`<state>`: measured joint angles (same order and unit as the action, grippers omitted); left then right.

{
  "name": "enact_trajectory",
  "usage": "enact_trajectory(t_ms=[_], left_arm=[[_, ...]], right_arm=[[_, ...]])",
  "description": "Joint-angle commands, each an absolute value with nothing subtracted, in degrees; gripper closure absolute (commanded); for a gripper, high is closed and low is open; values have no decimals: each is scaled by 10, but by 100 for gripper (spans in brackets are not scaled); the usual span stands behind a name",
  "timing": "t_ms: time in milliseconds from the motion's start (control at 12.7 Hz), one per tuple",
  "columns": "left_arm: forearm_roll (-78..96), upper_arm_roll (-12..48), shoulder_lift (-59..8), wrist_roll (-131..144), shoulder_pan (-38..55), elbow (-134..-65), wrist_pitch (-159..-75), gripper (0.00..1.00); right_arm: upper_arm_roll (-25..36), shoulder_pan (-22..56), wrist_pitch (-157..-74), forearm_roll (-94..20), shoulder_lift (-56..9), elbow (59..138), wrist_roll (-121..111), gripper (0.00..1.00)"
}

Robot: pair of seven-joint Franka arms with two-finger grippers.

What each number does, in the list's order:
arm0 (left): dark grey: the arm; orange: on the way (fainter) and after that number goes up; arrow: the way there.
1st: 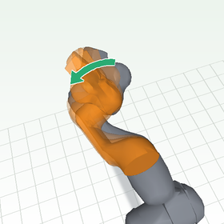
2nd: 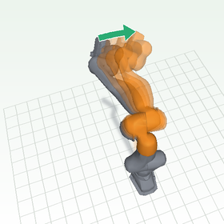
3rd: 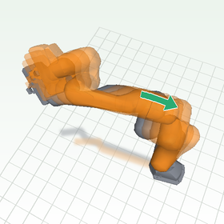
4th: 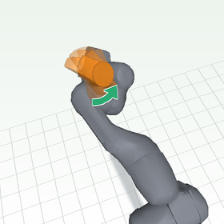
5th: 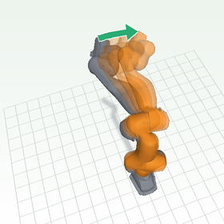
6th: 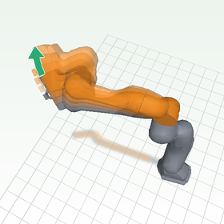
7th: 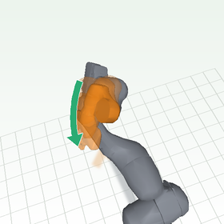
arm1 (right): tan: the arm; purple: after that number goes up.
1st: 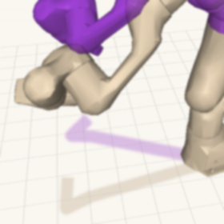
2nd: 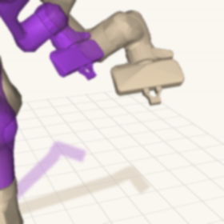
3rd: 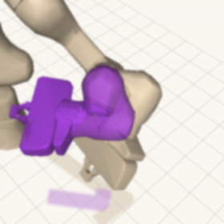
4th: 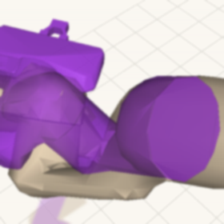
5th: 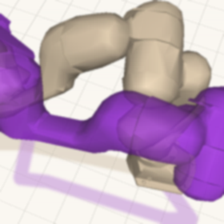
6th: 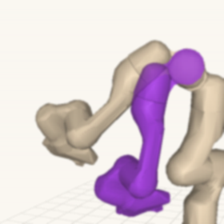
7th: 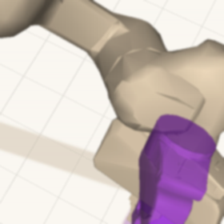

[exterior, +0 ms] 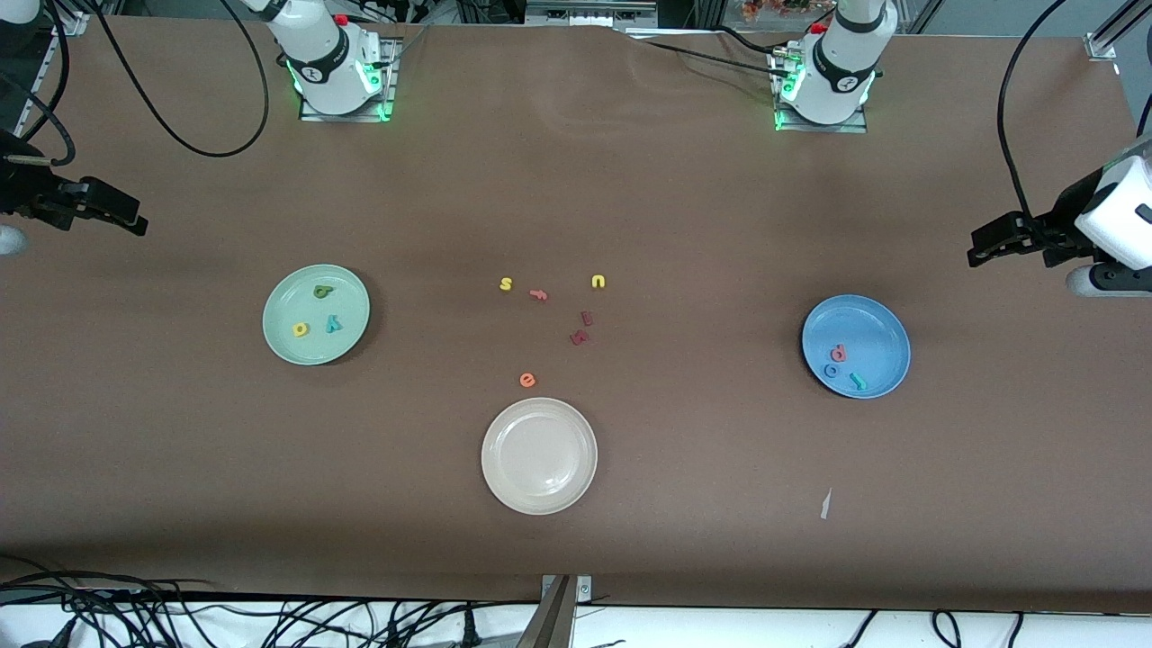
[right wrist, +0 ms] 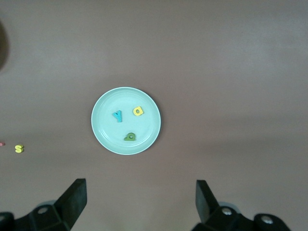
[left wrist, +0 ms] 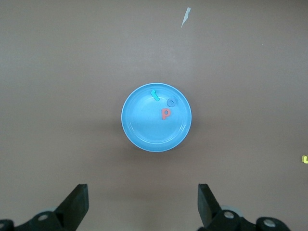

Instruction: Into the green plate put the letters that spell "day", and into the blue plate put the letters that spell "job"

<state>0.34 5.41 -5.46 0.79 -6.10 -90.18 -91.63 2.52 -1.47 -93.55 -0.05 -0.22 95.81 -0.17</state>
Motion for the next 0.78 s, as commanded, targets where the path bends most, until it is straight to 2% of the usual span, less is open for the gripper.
enact_trajectory(t_ms=[0,706], left_arm=[[21,50,-42,-1,-60,-911,-916,0],[21,51,-42,-1,-60,-911,-916,0]], right_arm=[[27,-16,-931,-9,1,952,-8,0],[29,-17,-926,-10,1,953,-8,0]])
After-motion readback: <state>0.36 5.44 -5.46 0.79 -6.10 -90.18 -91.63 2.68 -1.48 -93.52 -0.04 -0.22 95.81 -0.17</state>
